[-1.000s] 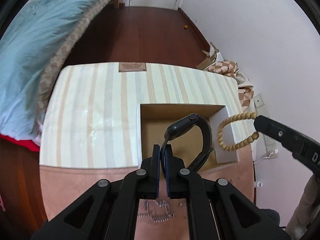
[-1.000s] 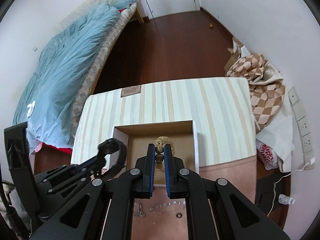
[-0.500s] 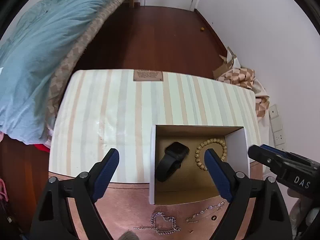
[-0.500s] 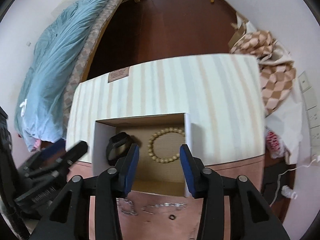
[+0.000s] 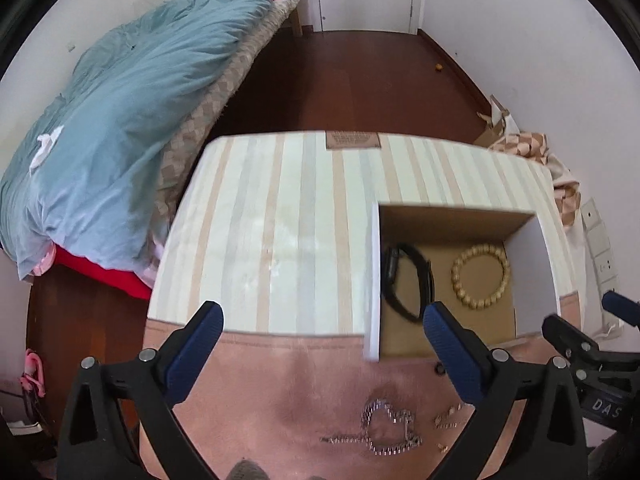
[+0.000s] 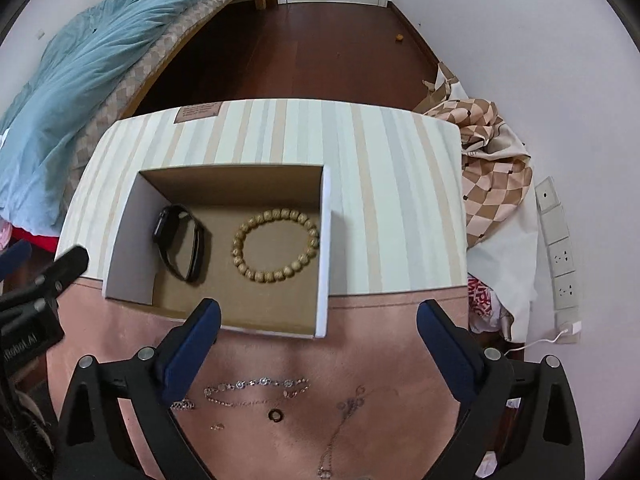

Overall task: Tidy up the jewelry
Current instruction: 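Withdraw both open tools from the box back over the mat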

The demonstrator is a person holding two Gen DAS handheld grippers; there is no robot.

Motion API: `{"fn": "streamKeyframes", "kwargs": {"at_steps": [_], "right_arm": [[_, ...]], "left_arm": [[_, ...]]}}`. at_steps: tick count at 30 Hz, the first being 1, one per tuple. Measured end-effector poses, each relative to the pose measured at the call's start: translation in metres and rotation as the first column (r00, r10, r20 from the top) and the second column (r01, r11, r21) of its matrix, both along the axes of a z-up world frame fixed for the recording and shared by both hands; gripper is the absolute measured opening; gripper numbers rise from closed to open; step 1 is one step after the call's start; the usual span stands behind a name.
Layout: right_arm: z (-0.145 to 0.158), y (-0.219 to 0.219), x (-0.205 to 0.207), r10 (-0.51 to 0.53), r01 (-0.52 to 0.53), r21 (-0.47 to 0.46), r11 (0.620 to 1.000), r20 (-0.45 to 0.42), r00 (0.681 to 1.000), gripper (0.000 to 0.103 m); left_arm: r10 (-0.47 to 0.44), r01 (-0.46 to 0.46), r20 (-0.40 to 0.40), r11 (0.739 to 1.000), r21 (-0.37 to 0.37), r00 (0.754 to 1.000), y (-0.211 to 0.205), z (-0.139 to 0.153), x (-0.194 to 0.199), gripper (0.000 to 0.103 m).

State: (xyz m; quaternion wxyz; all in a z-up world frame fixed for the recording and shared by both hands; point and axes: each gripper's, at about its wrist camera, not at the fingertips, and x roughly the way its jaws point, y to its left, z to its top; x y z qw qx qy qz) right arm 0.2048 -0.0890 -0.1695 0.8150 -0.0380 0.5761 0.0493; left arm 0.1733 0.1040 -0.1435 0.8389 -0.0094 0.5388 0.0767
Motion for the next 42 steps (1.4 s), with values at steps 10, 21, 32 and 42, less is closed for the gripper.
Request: {"fn": "streamKeyframes", "kwargs": {"at_steps": [10,21,32,42], "right_arm": [[0.024,0.003,-0.033,-0.008,0.008,-0.004,1.0,0.085,0.996,0.1],[0.083,0.003,-0.089,0.0,0.0,-0.004,1.0,0.211,0.977,0.1],[0.13,0.002,-0.132,-0.014,0.003,0.038,0.999,0.293,0.956,0.1],[0.084,-0.029,-0.147,-0.112,0.092,0.116,0.989,0.184,0.976,0.099]], "left_arm": [[-0.008,0.007,0.038,1.0,0.023,0.999,-0.007,0.015,-0.044,0.102],[0.01,-0.015,0.142,0.999,0.037,0.99,-0.012,0.072,-0.088,0.102],[-0.007,-0.004,0.219,0.999,0.049,0.976,-0.014,0.112,-0.126,0.102],[-0.002,-0.018,0.174,0.993,0.118,0.985,-0.015,0.078,-0.144,0.102]]}}
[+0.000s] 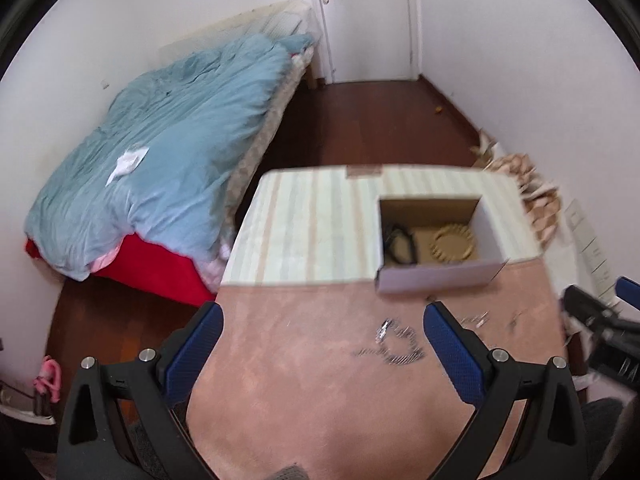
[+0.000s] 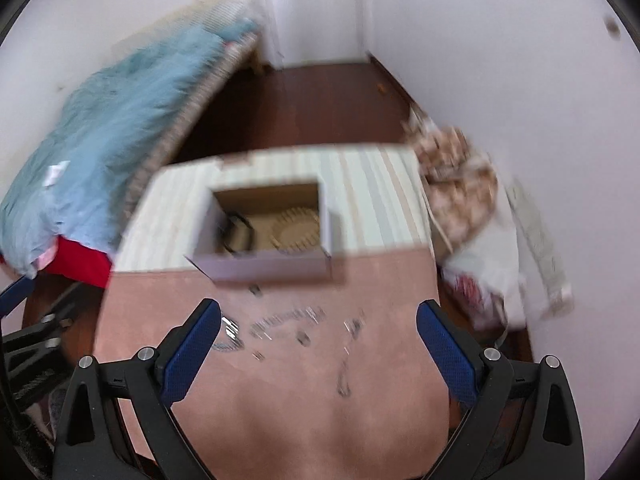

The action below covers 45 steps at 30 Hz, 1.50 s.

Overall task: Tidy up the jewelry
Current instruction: 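Withdraw both open tools from the box back over the mat, then grasp the silver pendant necklace with the right tool while the left tool grasps the chunky silver chain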

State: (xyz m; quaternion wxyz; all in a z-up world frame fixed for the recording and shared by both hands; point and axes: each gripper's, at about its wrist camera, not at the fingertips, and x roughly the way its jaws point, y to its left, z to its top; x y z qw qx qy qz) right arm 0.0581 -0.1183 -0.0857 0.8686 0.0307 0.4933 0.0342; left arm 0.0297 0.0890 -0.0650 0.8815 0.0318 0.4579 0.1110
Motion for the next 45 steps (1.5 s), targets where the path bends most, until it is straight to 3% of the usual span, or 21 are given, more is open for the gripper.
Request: {"fn": "streamKeyframes", "kwargs": {"at_steps": [2,7,12,16,19,20,24,28,33,36,38,40,42,43,44,45], "right_arm": [[-0.034,-0.017,-0.004,-0.051,0.052,0.023,0.998,-0.075,0.996,0.098],[-0.116,-0.036,-0.02,-0.104,0.115,0.032,0.993,-0.229,0.968,0.073],[-0.159,-0.035,-0.033,-0.108,0.12,0.038,0.992,-0.237,0.965,0.066],[-0.165,-0.023,-0.039,-0.095,0.095,-0.006,0.995,-0.159,0.983,0.058],[-0.167,-0.015,-0.042,-0.086,0.079,-0.067,0.995,-0.119,0.989,0.03],[-0.165,-0.012,-0.043,-0.079,0.072,-0.07,0.995,-0.108,0.991,0.013],[-0.164,-0.015,-0.045,-0.092,0.093,-0.001,0.996,-0.116,0.989,0.012],[-0.154,-0.016,-0.037,-0.101,0.107,0.045,0.993,-0.108,0.989,0.012],[-0.148,-0.014,-0.018,-0.126,0.135,0.082,0.987,-0.103,0.987,0.012],[-0.147,-0.014,-0.009,-0.136,0.145,0.09,0.985,-0.107,0.985,0.012],[-0.148,-0.014,-0.005,-0.139,0.149,0.093,0.984,-0.113,0.984,0.012],[-0.147,-0.015,-0.005,-0.142,0.153,0.093,0.984,-0.114,0.983,0.012],[-0.147,-0.016,-0.006,-0.144,0.155,0.091,0.984,-0.114,0.983,0.012],[-0.148,-0.016,-0.006,-0.146,0.157,0.092,0.983,-0.117,0.982,0.012],[-0.148,-0.016,-0.006,-0.146,0.157,0.091,0.983,-0.119,0.982,0.012],[-0.149,-0.016,-0.007,-0.146,0.157,0.09,0.983,-0.121,0.982,0.012]], "left_arm": [[0.024,-0.024,-0.049,1.0,0.003,0.999,0.002,-0.025,-0.005,0.102],[0.072,-0.077,-0.199,0.997,-0.02,0.977,0.006,-0.092,-0.014,0.102],[0.086,-0.101,-0.293,0.994,-0.034,0.952,0.004,-0.138,-0.019,0.102],[0.086,-0.1,-0.325,0.995,-0.027,0.942,0.002,-0.152,-0.018,0.102],[0.087,-0.102,-0.335,0.994,-0.026,0.938,0.003,-0.157,-0.017,0.102],[0.088,-0.103,-0.337,0.994,-0.028,0.937,0.004,-0.158,-0.016,0.102],[0.084,-0.121,-0.347,0.989,-0.086,0.934,0.011,-0.16,-0.007,0.102],[0.07,-0.147,-0.349,0.969,-0.198,0.935,0.021,-0.16,0.016,0.101],[0.014,-0.115,-0.344,0.954,-0.275,0.939,0.018,-0.164,0.047,0.1],[-0.026,-0.071,-0.35,0.962,-0.262,0.936,0.008,-0.17,0.061,0.088],[-0.052,-0.048,-0.366,0.965,-0.258,0.929,0.001,-0.176,0.067,0.073],[-0.072,-0.002,-0.348,0.978,-0.207,0.935,-0.008,-0.176,0.07,0.065],[-0.114,0.052,-0.314,0.978,-0.201,0.943,-0.017,-0.172,0.071,0.042],[-0.135,0.077,-0.303,0.977,-0.197,0.943,-0.022,-0.17,0.071,0.018],[-0.165,0.108,-0.303,0.975,-0.194,0.939,-0.029,-0.169,0.072,0.006],[-0.175,0.121,-0.306,0.975,-0.189,0.936,-0.034,-0.169,0.075,0.006]]}}
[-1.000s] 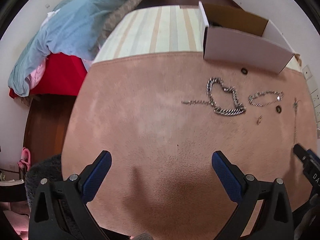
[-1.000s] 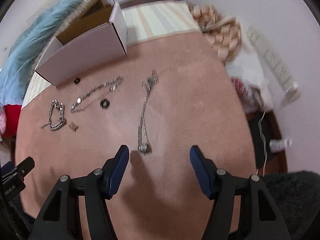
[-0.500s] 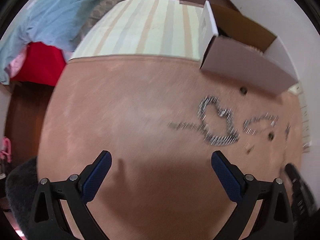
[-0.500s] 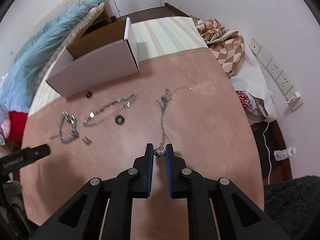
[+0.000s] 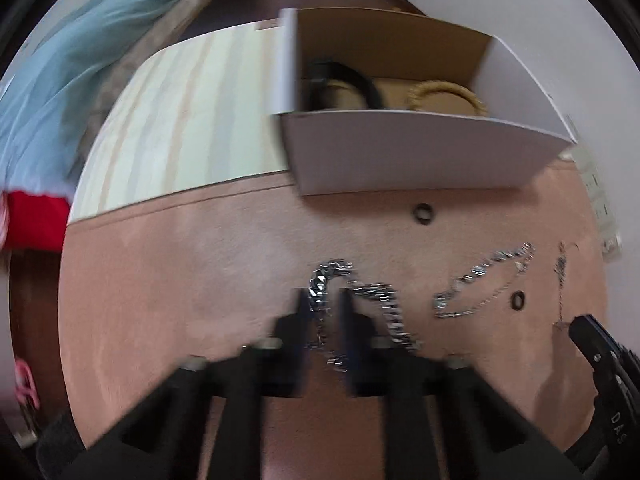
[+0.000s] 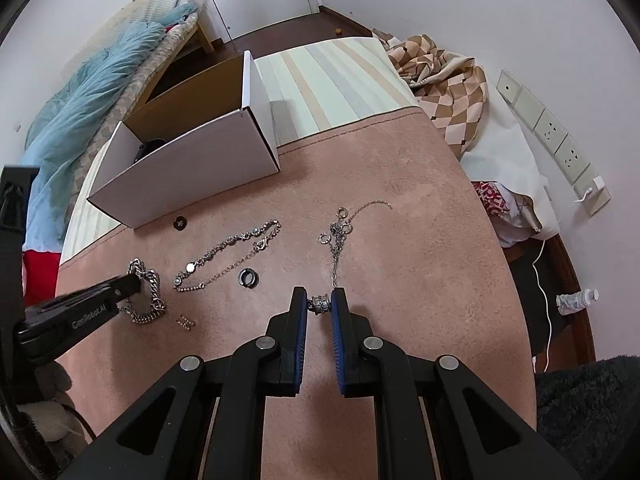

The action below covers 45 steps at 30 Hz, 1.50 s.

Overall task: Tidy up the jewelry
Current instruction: 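Grasp the silver pendant necklace with the right tool while the left tool grasps the chunky silver chain, then lift and carry the necklace and chunky chain with both tools into the box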

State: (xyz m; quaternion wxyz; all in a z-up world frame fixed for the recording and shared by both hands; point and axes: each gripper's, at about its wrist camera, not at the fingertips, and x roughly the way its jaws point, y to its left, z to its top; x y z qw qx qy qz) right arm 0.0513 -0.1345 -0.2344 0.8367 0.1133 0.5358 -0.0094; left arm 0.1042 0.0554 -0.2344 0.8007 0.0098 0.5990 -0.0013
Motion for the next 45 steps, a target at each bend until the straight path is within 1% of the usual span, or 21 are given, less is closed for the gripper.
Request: {"fn": "streamKeyframes", "kwargs": {"at_steps": [2,4,6,8,11,14,18,23,27,31,34,38,41,43,45], "right_arm": [[0.001,-0.001,-0.001,-0.002,0.002,0.006,1.0,0.001,1.0,0.012],[0.006,-0.002,-0.003,-0.003,0.003,0.011,1.0,0.011,1.0,0.012],[0.011,-0.004,-0.004,-0.003,0.002,0.019,1.0,0.021,1.0,0.012],[0.018,-0.004,-0.006,0.002,-0.003,0.028,1.0,0.034,0.999,0.012],[0.026,-0.004,-0.008,0.015,-0.017,0.042,0.999,0.047,0.999,0.012],[0.034,-0.003,-0.009,0.022,-0.026,0.068,0.997,0.056,0.998,0.012],[0.047,-0.001,-0.011,0.033,-0.041,0.1,0.994,0.072,0.997,0.012],[0.065,0.007,-0.01,0.064,-0.076,0.126,0.989,0.095,0.993,0.012],[0.09,0.013,-0.004,0.101,-0.12,0.147,0.982,0.132,0.986,0.012],[0.127,0.02,0.011,0.145,-0.176,0.158,0.972,0.191,0.971,0.012],[0.16,0.027,0.03,0.178,-0.222,0.17,0.96,0.242,0.954,0.012],[0.191,0.038,0.064,0.219,-0.269,0.153,0.951,0.28,0.935,0.012],[0.199,0.046,0.098,0.249,-0.291,0.124,0.949,0.274,0.929,0.012],[0.194,0.049,0.123,0.258,-0.294,0.124,0.948,0.244,0.935,0.012],[0.185,0.051,0.143,0.263,-0.293,0.128,0.948,0.209,0.942,0.012]], "left_arm": [[-0.01,0.01,-0.002,1.0,-0.018,1.0,-0.004,0.001,0.0,0.006],[0.007,-0.008,-0.008,0.998,-0.068,1.0,0.002,0.002,-0.004,0.006],[0.039,-0.038,0.002,0.992,-0.117,0.999,0.013,0.009,-0.013,0.005],[0.068,-0.065,0.018,0.984,-0.163,0.997,0.025,0.022,-0.024,0.005],[0.098,-0.087,0.046,0.977,-0.194,0.994,0.04,0.04,-0.039,0.005],[0.124,-0.106,0.06,0.966,-0.236,0.991,0.052,0.052,-0.051,0.005],[0.125,-0.1,0.085,0.961,-0.258,0.988,0.06,0.07,-0.06,0.005],[0.105,-0.068,0.13,0.962,-0.263,0.986,0.062,0.094,-0.056,0.005],[0.091,-0.04,0.174,0.959,-0.279,0.981,0.062,0.122,-0.053,0.005],[0.076,-0.003,0.231,0.954,-0.301,0.97,0.06,0.155,-0.039,0.005],[0.055,0.033,0.282,0.954,-0.299,0.958,0.056,0.181,-0.022,0.005],[0.026,0.075,0.318,0.95,-0.302,0.948,0.049,0.202,0.012,0.005],[0.004,0.096,0.311,0.948,-0.303,0.95,0.044,0.203,0.042,0.005],[-0.012,0.103,0.288,0.948,-0.302,0.957,0.041,0.195,0.06,0.005],[-0.031,0.11,0.254,0.947,-0.303,0.967,0.037,0.182,0.082,0.005]]}}
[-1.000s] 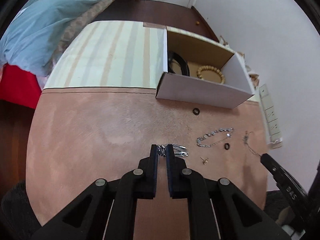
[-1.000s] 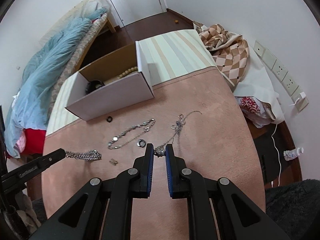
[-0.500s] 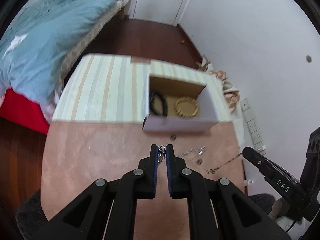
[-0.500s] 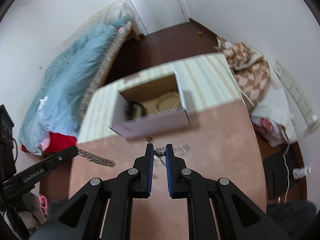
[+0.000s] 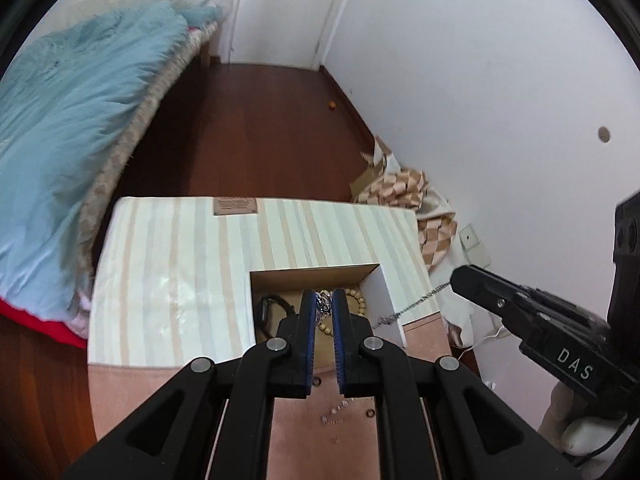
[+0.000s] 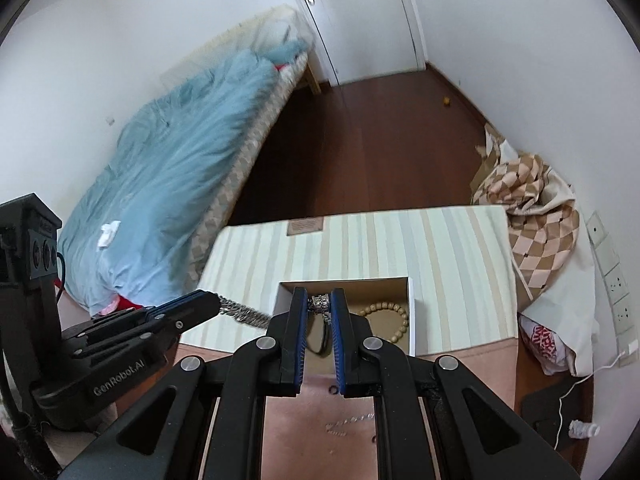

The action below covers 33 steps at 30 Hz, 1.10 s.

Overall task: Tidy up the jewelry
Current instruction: 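Lift and carry the necklace and chunky chain with both tools into the box, then open both tools to release the necklace and chain in the box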

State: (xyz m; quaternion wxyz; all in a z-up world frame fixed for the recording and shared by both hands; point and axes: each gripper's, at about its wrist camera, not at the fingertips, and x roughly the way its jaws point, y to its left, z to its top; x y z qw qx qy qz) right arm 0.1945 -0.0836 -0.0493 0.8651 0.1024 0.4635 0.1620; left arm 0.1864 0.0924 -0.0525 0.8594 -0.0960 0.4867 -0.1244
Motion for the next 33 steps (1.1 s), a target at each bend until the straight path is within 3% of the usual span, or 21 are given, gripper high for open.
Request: {"fn": "streamKeyframes", "kwargs": {"at_steps": [9,16,18,19,20,21,22,24,25,27,28,29,31,32,33], "right_arm": [[-0.07,0.0,0.063,0.0,-0.01,-0.061,0.998,-0.168,0.986,0.012],[-0.103,0.005,0.081,0.023,-0.036,-0.044,0.998,-0.279,0.96,0.013],[-0.11,0.009,0.083,0.045,-0.05,-0.007,0.999,-0.33,0.943,0.013],[-0.113,0.01,0.083,0.053,-0.051,0.017,0.999,-0.35,0.935,0.013],[-0.115,0.012,0.083,0.062,-0.058,0.023,0.998,-0.361,0.931,0.013],[-0.116,0.013,0.083,0.065,-0.059,0.028,0.998,-0.366,0.928,0.015],[-0.115,0.011,0.082,0.063,-0.051,0.042,0.998,-0.365,0.929,0.018],[-0.113,0.009,0.08,0.06,-0.045,0.052,0.998,-0.362,0.93,0.041],[-0.112,0.008,0.08,0.056,-0.039,0.054,0.998,-0.358,0.932,0.045],[-0.107,0.005,0.077,0.042,-0.029,0.043,0.999,-0.345,0.938,0.049],[-0.104,0.003,0.075,0.038,-0.028,0.032,0.999,-0.336,0.941,0.049],[-0.102,0.001,0.073,0.036,-0.029,0.026,0.999,-0.329,0.944,0.049],[-0.097,-0.001,0.066,0.022,-0.025,-0.006,1.0,-0.311,0.95,0.049],[-0.095,-0.002,0.063,0.02,-0.027,-0.02,0.999,-0.3,0.954,0.053],[-0.093,-0.003,0.059,0.013,-0.027,-0.044,0.999,-0.288,0.958,0.064]], "left_arm": [[-0.034,0.038,-0.163,0.999,0.023,0.986,-0.01,-0.072,0.055,0.006],[0.074,-0.055,-0.22,0.994,0.09,0.973,0.003,-0.083,0.065,0.01],[0.094,-0.071,-0.21,0.991,0.112,0.973,0.007,-0.08,0.064,0.019],[0.104,-0.081,-0.205,0.99,0.12,0.973,0.01,-0.079,0.064,0.035],[0.123,-0.098,-0.196,0.986,0.134,0.973,0.013,-0.076,0.062,0.061],[0.136,-0.111,-0.186,0.984,0.14,0.973,0.015,-0.074,0.061,0.069],[0.146,-0.123,-0.171,0.983,0.137,0.974,0.018,-0.071,0.06,0.071],[0.159,-0.137,-0.153,0.98,0.146,0.975,0.022,-0.067,0.056,0.071],[0.165,-0.142,-0.15,0.978,0.156,0.975,0.023,-0.066,0.055,0.072],[0.177,-0.152,-0.141,0.973,0.173,0.974,0.026,-0.064,0.05,0.079],[0.185,-0.158,-0.136,0.969,0.188,0.973,0.028,-0.064,0.047,0.09],[0.192,-0.165,-0.127,0.966,0.199,0.973,0.029,-0.063,0.043,0.094],[0.202,-0.175,-0.11,0.961,0.216,0.973,0.031,-0.062,0.036,0.094],[0.211,-0.183,-0.103,0.956,0.228,0.972,0.032,-0.063,0.032,0.097],[0.22,-0.192,-0.098,0.952,0.239,0.971,0.032,-0.064,0.027,0.1]]}}
